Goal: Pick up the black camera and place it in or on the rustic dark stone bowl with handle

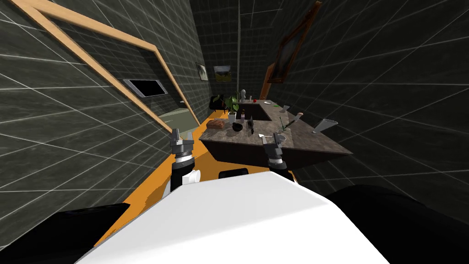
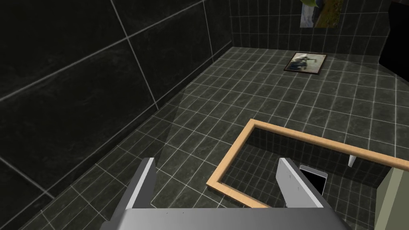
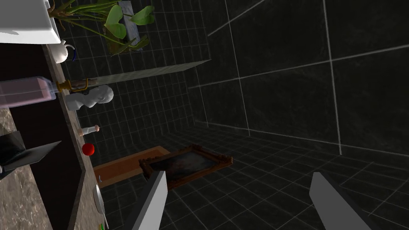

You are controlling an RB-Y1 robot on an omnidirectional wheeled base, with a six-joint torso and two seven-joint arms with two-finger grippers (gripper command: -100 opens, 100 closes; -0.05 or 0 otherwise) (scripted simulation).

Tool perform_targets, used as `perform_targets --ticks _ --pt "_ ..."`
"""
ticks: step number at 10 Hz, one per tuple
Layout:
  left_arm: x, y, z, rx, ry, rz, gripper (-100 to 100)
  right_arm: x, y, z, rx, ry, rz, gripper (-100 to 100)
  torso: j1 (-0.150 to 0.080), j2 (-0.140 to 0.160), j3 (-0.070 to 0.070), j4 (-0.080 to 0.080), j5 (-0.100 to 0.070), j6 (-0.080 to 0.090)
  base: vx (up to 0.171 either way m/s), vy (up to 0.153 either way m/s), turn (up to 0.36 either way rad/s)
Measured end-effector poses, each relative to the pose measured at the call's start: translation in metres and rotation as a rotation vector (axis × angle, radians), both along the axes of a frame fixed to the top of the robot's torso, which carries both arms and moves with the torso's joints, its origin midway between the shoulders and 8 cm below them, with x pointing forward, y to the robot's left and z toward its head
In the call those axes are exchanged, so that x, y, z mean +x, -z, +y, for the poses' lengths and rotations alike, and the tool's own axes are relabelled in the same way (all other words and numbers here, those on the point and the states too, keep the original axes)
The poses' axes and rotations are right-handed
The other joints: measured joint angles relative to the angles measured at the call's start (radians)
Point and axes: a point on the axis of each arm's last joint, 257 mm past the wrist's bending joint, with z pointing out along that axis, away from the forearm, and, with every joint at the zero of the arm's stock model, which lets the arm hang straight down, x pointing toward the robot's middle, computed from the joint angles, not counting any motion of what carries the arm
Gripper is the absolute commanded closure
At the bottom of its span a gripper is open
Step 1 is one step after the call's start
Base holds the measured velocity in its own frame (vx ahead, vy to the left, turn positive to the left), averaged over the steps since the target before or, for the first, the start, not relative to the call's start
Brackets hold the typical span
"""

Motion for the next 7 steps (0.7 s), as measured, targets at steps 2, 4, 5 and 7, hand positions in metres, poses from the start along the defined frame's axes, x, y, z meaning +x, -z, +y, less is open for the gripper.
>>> perform_targets --ticks 2,4,5,7 --pt "0.0 0.0 0.0 0.0 0.0 0.0 0 -0.007 0.018 -0.007 0.031 0.0 0.053 -100 -0.004 0.003 0.0 -0.003 0.005 0.001 -0.062 0.047 0.227" --pt "0.0 0.0 0.0 0.0 0.0 0.0 0 -0.016 0.041 -0.017 0.054 0.0 0.12 -100 -0.008 0.008 0.003 -0.003 0.007 0.001 -0.067 0.069 0.22" --pt "0.0 0.0 0.0 0.0 0.0 0.0 0 -0.022 0.053 -0.021 0.066 0.0 0.16 -100 -0.011 0.012 0.004 -0.004 0.009 0.001 -0.07 0.073 0.232" --pt "0.0 0.0 0.0 0.0 0.0 0.0 0 -0.029 0.066 -0.029 0.088 0.006 0.199 -100 -0.015 0.012 0.004 -0.004 0.008 0.002 -0.016 0.017 0.055"
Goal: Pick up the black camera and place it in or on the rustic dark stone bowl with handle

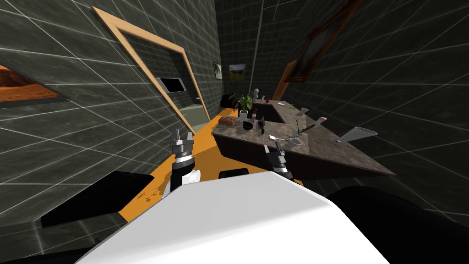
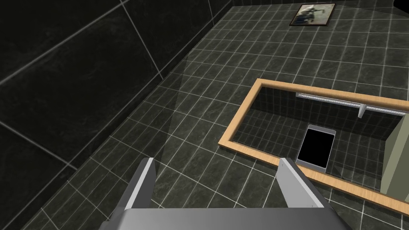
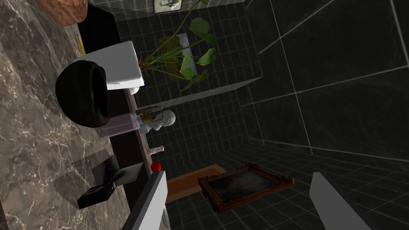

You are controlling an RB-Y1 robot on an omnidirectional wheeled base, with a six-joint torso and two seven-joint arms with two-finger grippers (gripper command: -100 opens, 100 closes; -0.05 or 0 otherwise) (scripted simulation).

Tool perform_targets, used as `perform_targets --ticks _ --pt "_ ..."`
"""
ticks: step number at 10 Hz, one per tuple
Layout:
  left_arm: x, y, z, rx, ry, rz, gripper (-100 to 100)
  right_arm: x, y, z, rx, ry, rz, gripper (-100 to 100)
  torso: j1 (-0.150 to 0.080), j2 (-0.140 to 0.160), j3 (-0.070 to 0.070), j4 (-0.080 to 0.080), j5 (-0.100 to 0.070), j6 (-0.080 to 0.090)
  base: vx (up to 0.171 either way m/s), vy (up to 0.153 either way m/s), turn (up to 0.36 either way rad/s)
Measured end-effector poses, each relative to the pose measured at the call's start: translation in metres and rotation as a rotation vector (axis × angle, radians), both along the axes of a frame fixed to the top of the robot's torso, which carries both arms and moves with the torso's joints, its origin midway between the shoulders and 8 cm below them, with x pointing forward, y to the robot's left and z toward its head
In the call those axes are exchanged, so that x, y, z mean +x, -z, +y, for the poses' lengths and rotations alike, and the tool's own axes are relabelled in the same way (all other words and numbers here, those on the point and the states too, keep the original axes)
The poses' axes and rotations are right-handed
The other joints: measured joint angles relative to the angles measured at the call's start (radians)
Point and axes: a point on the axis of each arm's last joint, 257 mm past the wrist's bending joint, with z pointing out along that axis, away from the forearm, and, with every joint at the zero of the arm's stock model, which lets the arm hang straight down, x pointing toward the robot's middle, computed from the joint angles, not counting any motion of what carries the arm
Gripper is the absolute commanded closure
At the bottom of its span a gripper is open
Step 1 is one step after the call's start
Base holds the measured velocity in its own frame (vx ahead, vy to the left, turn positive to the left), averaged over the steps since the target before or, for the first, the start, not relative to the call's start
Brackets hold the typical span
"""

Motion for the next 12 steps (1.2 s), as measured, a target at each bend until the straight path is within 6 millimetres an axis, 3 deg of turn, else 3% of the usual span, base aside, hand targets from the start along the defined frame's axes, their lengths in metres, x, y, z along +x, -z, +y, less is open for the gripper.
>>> perform_targets --ticks 7,12 --pt "0.0 0.0 0.0 0.0 0.0 0.0 0 0.0 0.001 -0.001 0.003 0.001 0.006 -100 -0.004 -0.003 -0.002 -0.001 -0.001 0.0 0.002 0.004 0.0" --pt "0.0 0.0 0.0 0.0 0.0 0.0 0 -0.017 0.055 -0.009 -0.072 -0.069 0.193 -100 -0.003 0.001 0.0 -0.001 0.002 0.0 -0.014 0.08 0.088"
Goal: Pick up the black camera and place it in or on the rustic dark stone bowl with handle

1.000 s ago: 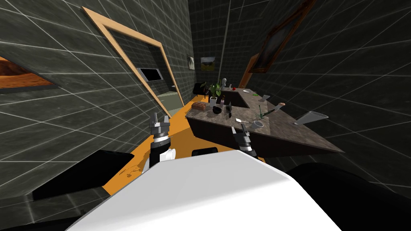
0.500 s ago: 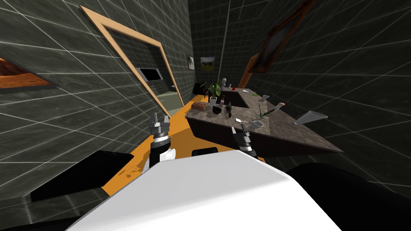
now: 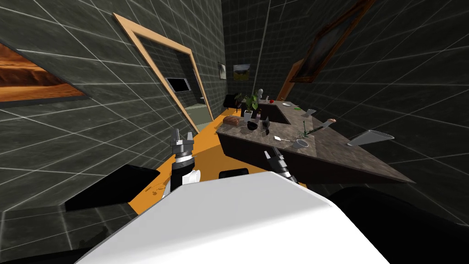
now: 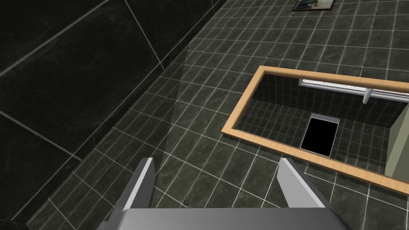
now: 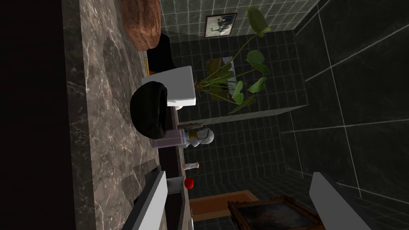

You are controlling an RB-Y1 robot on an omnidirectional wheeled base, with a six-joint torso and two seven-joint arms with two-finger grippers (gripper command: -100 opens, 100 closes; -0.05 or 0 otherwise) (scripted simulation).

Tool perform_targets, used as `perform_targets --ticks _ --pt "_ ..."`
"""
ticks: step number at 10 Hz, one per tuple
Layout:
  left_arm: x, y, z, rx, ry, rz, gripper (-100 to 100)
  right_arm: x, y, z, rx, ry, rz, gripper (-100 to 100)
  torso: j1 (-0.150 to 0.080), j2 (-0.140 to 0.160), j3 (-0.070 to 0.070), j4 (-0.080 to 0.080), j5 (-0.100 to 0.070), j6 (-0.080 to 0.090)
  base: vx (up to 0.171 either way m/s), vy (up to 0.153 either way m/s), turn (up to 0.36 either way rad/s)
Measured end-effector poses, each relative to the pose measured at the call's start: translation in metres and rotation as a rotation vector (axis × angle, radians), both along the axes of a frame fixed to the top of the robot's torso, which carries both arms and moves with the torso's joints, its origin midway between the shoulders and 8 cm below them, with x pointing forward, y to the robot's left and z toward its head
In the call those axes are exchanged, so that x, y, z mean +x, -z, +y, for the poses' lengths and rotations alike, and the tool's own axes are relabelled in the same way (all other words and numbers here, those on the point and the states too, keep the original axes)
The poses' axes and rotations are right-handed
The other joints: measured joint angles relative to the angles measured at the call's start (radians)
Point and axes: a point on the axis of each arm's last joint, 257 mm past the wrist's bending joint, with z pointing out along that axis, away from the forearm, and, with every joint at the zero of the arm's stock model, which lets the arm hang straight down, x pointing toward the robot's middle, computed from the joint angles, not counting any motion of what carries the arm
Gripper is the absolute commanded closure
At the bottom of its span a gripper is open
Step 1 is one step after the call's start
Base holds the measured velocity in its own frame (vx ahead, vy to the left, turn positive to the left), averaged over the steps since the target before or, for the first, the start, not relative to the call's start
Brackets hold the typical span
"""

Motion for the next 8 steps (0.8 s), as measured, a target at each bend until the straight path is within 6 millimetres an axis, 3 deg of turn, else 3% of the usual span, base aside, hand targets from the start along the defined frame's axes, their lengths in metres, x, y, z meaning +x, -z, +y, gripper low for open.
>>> perform_targets --ticks 7,8 --pt "0.0 0.0 0.0 0.0 0.0 0.0 0 -0.028 0.053 -0.017 -0.088 -0.083 0.209 -100 -0.002 -0.001 -0.001 0.0 0.0 0.0 -0.003 0.055 0.075" --pt "0.0 0.0 0.0 0.0 0.0 0.0 0 -0.039 0.062 -0.027 -0.103 -0.092 0.252 -100 -0.001 -0.001 0.0 0.0 0.0 0.0 -0.005 0.099 0.162"
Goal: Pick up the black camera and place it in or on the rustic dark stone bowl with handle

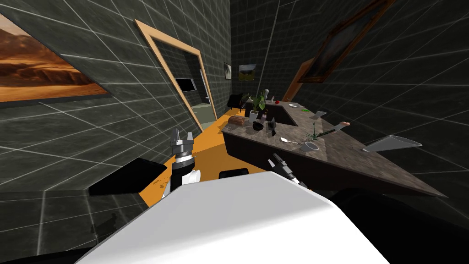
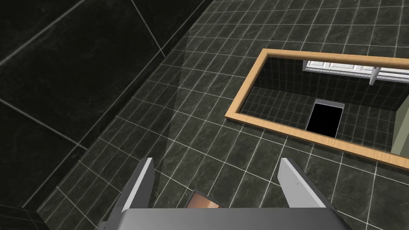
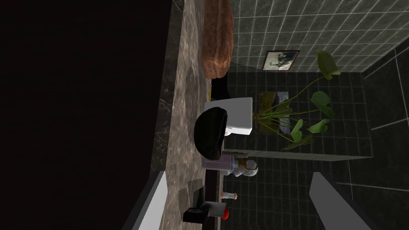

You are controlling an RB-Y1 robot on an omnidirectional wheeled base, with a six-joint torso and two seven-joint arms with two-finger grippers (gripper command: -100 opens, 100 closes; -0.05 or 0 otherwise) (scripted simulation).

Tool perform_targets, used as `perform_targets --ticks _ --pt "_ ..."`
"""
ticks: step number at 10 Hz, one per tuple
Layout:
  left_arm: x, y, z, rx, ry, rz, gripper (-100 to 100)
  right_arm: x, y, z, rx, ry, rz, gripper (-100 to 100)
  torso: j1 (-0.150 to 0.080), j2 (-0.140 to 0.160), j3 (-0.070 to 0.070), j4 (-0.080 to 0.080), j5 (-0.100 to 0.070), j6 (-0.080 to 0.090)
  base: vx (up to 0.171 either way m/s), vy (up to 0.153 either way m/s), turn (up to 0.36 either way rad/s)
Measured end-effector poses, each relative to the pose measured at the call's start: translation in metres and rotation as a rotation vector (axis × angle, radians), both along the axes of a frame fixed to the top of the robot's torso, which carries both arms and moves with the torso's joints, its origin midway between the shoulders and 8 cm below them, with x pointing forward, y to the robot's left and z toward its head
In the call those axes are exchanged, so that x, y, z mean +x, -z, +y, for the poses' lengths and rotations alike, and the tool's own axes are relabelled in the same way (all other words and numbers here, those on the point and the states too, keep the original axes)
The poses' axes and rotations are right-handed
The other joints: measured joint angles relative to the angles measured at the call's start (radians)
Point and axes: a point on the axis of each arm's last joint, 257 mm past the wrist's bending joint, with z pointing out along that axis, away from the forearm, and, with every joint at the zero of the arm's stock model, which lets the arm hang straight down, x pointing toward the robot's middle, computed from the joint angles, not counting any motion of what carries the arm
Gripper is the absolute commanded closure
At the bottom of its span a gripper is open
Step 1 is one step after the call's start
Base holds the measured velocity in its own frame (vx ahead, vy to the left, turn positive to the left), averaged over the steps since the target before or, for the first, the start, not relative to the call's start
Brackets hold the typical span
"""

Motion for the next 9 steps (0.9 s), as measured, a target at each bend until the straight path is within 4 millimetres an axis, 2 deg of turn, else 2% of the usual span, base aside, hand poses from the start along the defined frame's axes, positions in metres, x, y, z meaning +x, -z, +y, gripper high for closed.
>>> perform_targets --ticks 1,5,9 --pt "0.0 0.0 0.0 0.0 0.0 0.0 0 -0.011 0.016 -0.006 -0.014 -0.01 0.054 -100 0.002 0.0 0.0 0.0 0.0 0.0 0.004 0.073 0.063" --pt "0.0 0.0 0.0 0.0 0.0 0.0 0 -0.04 0.047 -0.027 -0.078 -0.059 0.206 -100 -0.001 -0.001 -0.001 0.0 0.0 0.0 0.008 0.052 0.087" --pt "0.0 0.0 0.0 0.0 0.0 0.0 0 -0.07 0.068 -0.053 -0.139 -0.1 0.354 -100 -0.001 -0.001 -0.001 0.0 0.0 0.0 0.013 0.049 0.093"
